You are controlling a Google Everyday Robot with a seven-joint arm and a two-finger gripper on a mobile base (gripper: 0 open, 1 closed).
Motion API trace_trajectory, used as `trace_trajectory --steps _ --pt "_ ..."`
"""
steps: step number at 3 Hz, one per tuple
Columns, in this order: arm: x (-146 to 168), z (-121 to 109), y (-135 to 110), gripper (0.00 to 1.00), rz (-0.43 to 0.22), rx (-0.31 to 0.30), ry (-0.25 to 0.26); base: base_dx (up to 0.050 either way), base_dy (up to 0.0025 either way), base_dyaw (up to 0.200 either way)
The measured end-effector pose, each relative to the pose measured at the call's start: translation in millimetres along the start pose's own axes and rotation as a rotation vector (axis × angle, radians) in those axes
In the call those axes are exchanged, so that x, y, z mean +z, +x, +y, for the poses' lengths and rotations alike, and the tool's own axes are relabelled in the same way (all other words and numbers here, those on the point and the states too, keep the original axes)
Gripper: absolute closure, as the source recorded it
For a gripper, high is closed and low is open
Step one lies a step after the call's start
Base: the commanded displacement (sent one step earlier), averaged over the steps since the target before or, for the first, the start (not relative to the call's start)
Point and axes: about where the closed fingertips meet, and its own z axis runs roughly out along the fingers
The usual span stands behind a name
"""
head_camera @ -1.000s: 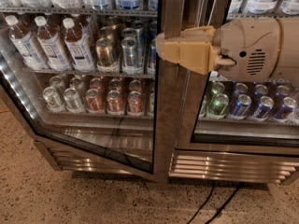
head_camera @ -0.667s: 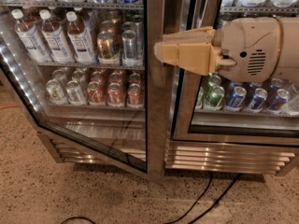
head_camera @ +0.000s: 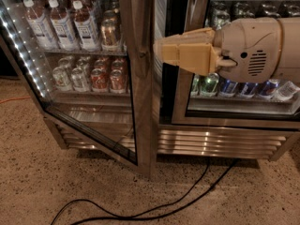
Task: Open left fridge door
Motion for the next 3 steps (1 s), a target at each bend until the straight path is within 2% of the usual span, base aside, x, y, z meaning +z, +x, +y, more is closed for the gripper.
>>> trace_trajectory --steps 1,2,3 --pt "0.0 0.0 0.0 1.0 0.0 0.0 0.0 0.0 0.0 0.0" --pt "0.0 0.0 0.0 0.81 0.0 0.0 0.0 0.0 0.0 0.0" --pt "0.0 0.0 0.0 0.58 0.0 0.0 0.0 0.0 0.0 0.0"
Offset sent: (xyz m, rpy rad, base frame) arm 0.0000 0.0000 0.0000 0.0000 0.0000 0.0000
